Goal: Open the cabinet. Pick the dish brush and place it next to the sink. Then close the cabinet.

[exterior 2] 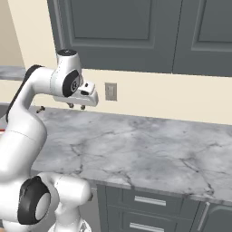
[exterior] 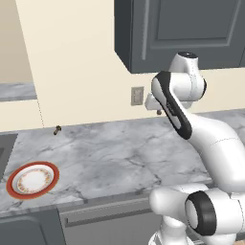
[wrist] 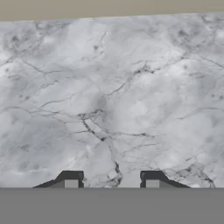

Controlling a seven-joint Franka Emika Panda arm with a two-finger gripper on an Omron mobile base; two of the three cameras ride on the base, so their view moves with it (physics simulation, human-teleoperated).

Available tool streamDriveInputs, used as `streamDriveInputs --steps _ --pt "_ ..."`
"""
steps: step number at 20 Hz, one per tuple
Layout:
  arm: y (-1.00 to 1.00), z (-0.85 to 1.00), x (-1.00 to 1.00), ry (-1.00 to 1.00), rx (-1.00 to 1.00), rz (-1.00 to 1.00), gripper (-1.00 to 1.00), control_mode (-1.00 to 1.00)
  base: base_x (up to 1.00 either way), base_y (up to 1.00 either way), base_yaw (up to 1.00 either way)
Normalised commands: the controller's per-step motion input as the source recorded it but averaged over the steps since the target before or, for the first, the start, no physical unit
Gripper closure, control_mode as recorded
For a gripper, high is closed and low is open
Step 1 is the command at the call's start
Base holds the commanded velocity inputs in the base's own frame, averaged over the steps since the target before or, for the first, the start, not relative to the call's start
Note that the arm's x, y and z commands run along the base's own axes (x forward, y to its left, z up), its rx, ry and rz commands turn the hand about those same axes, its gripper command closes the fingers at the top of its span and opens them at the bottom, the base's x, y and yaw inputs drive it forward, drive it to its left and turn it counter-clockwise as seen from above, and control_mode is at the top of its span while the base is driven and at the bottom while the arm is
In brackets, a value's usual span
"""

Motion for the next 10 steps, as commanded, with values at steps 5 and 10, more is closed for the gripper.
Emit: streamDriveInputs --steps 5,10 --pt "0.05 -0.01 -0.02 -0.01 -0.01 0.00 -1.00 -1.00 0.00 0.00 0.00" --pt "0.19 0.08 -0.37 -0.35 -0.10 0.05 -1.00 -1.00 0.00 0.00 0.00"
